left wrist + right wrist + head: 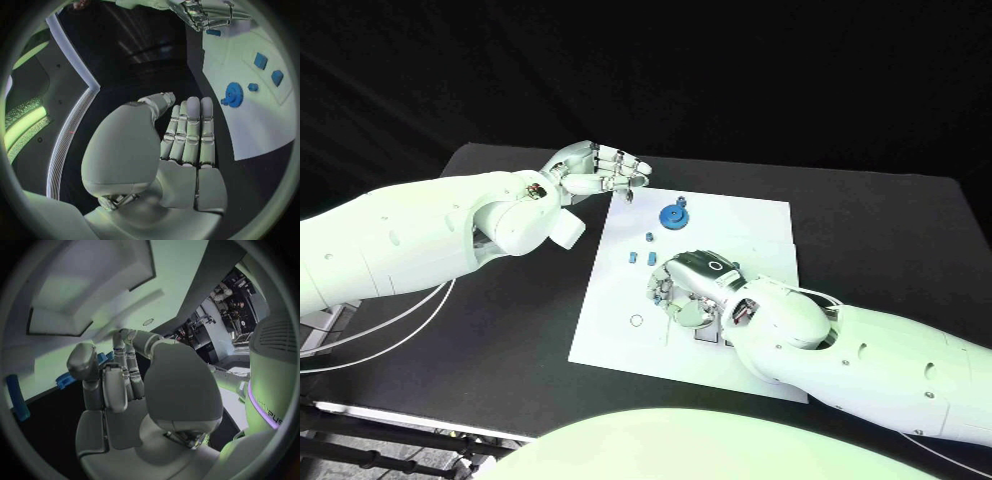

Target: Assemble the parts on the task board

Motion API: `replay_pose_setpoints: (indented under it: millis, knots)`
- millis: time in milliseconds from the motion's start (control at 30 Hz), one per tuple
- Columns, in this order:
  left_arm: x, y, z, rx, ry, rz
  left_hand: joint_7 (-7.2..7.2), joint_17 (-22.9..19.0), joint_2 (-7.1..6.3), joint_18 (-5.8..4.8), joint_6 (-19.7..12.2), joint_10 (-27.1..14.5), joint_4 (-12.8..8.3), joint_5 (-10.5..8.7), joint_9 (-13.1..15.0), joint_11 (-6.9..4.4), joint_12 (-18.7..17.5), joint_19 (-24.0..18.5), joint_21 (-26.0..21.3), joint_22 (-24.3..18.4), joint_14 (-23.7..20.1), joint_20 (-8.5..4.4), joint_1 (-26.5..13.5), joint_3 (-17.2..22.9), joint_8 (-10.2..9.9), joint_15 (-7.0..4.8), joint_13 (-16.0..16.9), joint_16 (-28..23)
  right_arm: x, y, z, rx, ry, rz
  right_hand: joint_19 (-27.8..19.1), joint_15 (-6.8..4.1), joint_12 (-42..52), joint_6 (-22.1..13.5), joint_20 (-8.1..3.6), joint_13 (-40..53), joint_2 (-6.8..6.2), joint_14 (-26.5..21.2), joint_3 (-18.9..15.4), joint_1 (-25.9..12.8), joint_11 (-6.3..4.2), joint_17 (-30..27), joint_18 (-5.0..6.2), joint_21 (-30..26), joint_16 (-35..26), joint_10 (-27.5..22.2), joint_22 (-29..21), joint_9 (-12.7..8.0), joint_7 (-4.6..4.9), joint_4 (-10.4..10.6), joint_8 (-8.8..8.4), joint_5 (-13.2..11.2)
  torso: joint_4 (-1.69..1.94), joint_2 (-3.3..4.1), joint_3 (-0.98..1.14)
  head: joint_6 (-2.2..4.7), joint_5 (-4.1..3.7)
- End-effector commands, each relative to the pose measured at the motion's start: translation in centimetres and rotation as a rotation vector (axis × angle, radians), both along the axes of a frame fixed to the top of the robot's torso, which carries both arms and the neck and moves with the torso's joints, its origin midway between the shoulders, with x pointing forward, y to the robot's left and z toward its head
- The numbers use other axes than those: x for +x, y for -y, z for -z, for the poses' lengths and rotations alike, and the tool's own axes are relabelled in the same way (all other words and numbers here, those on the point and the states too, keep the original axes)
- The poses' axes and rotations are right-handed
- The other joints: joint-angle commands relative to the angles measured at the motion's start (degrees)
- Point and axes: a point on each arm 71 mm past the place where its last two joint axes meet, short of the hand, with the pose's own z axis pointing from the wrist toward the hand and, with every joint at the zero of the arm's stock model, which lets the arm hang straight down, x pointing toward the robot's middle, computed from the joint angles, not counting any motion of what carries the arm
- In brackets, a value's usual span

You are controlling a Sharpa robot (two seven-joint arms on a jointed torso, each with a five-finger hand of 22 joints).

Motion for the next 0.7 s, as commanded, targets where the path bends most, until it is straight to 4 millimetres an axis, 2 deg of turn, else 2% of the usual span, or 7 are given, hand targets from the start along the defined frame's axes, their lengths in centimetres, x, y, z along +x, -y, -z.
replay_pose_setpoints:
  millis: [33,100,300,467,700]
  knots:
    - [-0.1,0.2,-0.1,-0.009,-0.003,0.017,0.01,-0.1,-0.05,0.71,-0.4,-0.4,0.1,0.25,0.0,-0.05,0.3,0.1,-0.2,-0.1,-0.1,0.52,-0.6,-0.3,-0.2,0.27,-0.1,-0.3,-0.3,-0.1,0.5,-0.021,-0.029,-0.027,-0.4,0.73,-1.4,-0.8,0.23,-0.8,-0.22,2.3,-0.5,-0.7,0.71,-0.1,-0.22,-0.6,-0.3,-2.4,3.0,0.2,0.27,0.1,-0.50,0.4,-0.02,-0.02,-0.01,0.00,-0.03]
    - [-0.1,0.2,-0.1,-0.009,-0.003,0.017,0.02,-0.1,0.00,0.73,-0.5,-0.5,0.1,0.26,0.0,-0.05,0.4,0.1,-0.3,-0.1,-0.2,0.53,-0.6,-0.3,-0.2,0.27,-0.1,-0.3,-0.3,0.0,0.5,-0.016,-0.026,-0.025,-0.6,1.27,-2.8,-1.5,0.66,-1.6,-0.61,2.2,-0.6,-1.0,1.38,-0.2,-0.13,-1.3,-0.3,-4.5,2.7,0.2,0.67,0.2,-0.91,0.4,-0.03,-0.02,0.01,0.00,-0.04]
    - [0.0,0.1,0.0,-0.007,-0.006,0.017,0.02,-0.1,0.00,0.73,-0.5,-0.5,0.1,0.26,0.0,-0.05,0.4,0.1,-0.3,-0.1,-0.2,0.53,-0.6,-0.3,-0.2,0.27,-0.1,-0.3,-0.3,0.4,0.2,0.016,-0.010,0.001,-1.9,2.17,-4.2,-3.4,1.53,-3.3,-1.51,1.8,-1.0,-0.8,2.46,-1.4,0.48,-5.0,-0.9,-9.0,1.4,0.3,1.25,-0.2,-1.83,0.5,-0.04,-0.02,0.05,0.00,-0.25]
    - [0.0,0.0,0.0,-0.006,-0.008,0.017,0.02,-0.1,0.00,0.73,-0.5,-0.5,0.1,0.26,0.0,-0.05,0.4,0.1,-0.3,-0.1,-0.2,0.53,-0.6,-0.3,-0.2,0.27,-0.1,-0.3,-0.5,0.9,-0.2,0.047,0.005,0.019,-3.1,2.43,-3.8,-4.6,1.81,-4.1,-1.58,1.0,-1.3,0.1,2.79,-3.2,0.98,-7.7,-2.0,-11.5,0.5,0.2,1.41,-0.8,-2.53,0.6,-0.04,-0.03,0.08,0.04,-0.36]
    - [0.0,-0.2,0.0,-0.003,-0.012,0.017,0.02,-0.1,0.00,0.73,-0.5,-0.5,0.1,0.26,0.0,-0.05,0.4,0.1,-0.3,-0.1,-0.2,0.53,-0.6,-0.3,-0.2,0.27,-0.1,-0.3,-0.9,2.0,-1.3,0.074,0.020,0.036,-3.6,2.54,-3.3,-5.4,1.92,-4.4,-1.79,0.7,-1.6,0.5,2.92,-4.2,1.16,-8.8,-2.5,-12.6,0.3,0.0,1.44,-1.2,-3.15,0.7,-0.14,-0.13,0.01,0.58,-0.95]
